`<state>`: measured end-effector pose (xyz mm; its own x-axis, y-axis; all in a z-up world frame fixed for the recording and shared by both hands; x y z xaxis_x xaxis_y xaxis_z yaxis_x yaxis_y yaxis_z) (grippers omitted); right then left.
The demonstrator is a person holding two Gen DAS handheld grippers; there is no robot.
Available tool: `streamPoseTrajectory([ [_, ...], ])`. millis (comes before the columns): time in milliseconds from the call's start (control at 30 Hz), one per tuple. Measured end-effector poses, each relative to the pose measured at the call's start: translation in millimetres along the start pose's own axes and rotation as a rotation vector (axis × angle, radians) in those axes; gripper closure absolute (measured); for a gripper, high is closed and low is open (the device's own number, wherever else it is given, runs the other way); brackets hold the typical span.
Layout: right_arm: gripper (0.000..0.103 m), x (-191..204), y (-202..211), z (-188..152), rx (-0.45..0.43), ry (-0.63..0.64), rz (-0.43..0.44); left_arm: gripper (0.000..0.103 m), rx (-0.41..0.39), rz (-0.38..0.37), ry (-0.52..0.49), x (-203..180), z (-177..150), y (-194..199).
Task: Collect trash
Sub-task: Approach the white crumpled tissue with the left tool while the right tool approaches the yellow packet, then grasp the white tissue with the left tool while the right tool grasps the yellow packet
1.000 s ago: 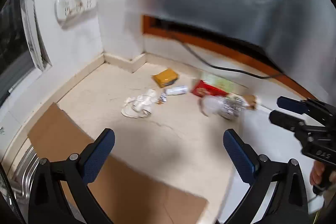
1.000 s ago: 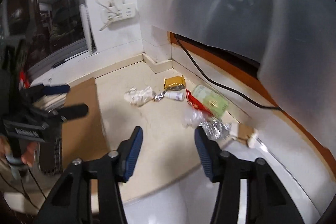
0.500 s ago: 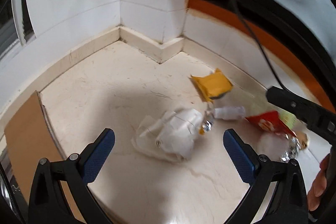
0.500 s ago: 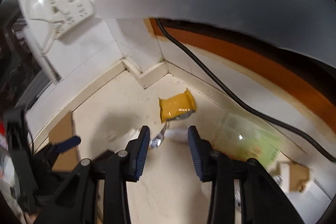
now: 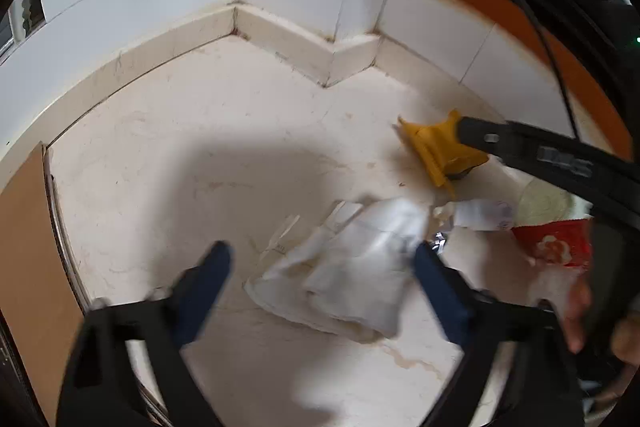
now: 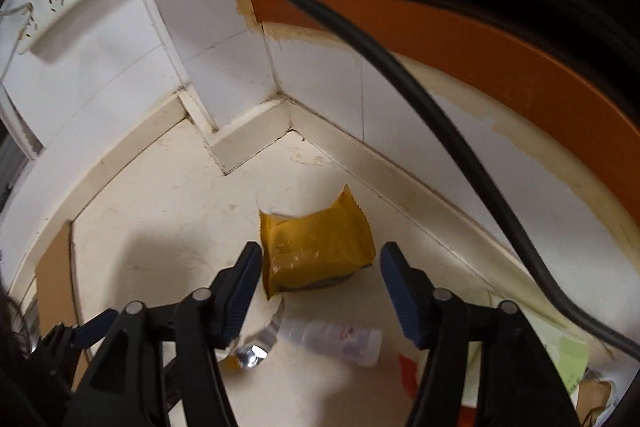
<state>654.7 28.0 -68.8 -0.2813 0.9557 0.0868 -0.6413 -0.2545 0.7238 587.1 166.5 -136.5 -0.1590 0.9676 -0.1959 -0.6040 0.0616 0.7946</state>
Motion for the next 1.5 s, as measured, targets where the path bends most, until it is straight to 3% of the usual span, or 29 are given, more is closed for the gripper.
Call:
streamPoseTrajectory([
  [33, 0.040, 0.6, -3.0, 1.5, 0.003, 0.001, -0.008, 0.042, -0.011, -0.006, 0.004, 0.4, 0.6, 2.5],
  [67, 0.040, 1.4, -6.9, 2.9, 0.008, 0.002, -0.014, 0.046, -0.020, -0.006, 0.007, 0.6, 1.7, 5.5],
  [100, 0.040, 2.9, -12.7, 3.6, 0.018, 0.008, -0.026, 0.057, -0.030, -0.003, 0.011, 1.1, 3.4, 6.9],
  [133, 0.040, 3.7, -17.1, 4.1, 0.025, 0.012, -0.032, 0.081, -0.036, 0.021, 0.014, 2.4, 4.1, 8.1],
  [167, 0.040, 4.6, -23.2, 3.2, 0.038, 0.018, -0.045, 0.089, -0.026, 0.047, 0.021, 5.4, 4.0, 6.6],
  [200, 0.040, 5.2, -28.0, 2.0, 0.050, 0.022, -0.052, 0.090, -0.008, 0.051, 0.032, 8.7, 3.5, 2.9],
  [300, 0.038, 5.1, -35.3, -1.5, 0.058, 0.010, -0.045, 0.084, 0.048, 0.027, 0.083, 21.7, -0.1, -10.4],
  [367, 0.038, 6.5, -35.9, -3.7, 0.062, 0.014, -0.041, 0.076, 0.035, -0.018, 0.123, 29.7, 1.5, -11.3],
  [500, 0.071, 11.4, -32.7, -15.3, 0.096, 0.043, -0.015, 0.028, 0.045, -0.133, 0.175, 33.3, 3.9, -13.2],
  [600, 0.082, 18.6, -20.3, -25.6, 0.096, 0.099, 0.001, 0.027, 0.045, -0.217, 0.230, 32.7, 4.6, -10.8],
  [733, 0.088, 21.5, -4.6, -41.9, 0.113, 0.128, 0.044, 0.027, 0.030, -0.285, 0.228, 17.7, 0.9, -3.2],
  [967, 0.090, 1.4, 27.4, -79.0, 0.135, 0.101, 0.101, 0.027, 0.062, -0.250, 0.156, -6.4, -9.1, -2.4],
  [1167, 0.091, -14.2, 54.9, -101.8, 0.100, 0.062, 0.143, 0.027, 0.107, -0.227, 0.100, -19.4, -13.3, -11.7],
  [1333, 0.092, -31.4, 70.6, -107.0, 0.067, 0.007, 0.155, 0.027, 0.163, -0.260, 0.018, -37.8, -22.0, -8.2],
  [1500, 0.093, -42.4, 70.9, -107.2, 0.069, -0.035, 0.180, 0.027, 0.216, -0.341, -0.016, -42.6, -34.3, 2.9],
])
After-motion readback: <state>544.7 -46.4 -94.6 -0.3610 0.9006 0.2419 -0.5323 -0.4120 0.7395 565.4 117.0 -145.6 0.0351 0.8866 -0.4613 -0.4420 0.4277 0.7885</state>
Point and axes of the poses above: each gripper's, at about its wrist camera, not at the fingertips, and y roughly against the way its jaws point, x to its left, z to its top, the point moved 3 cm from there along -y, roughly the way its jaws point, and after that the axes turned 4 degrees about -x, right-handed, at the moved point
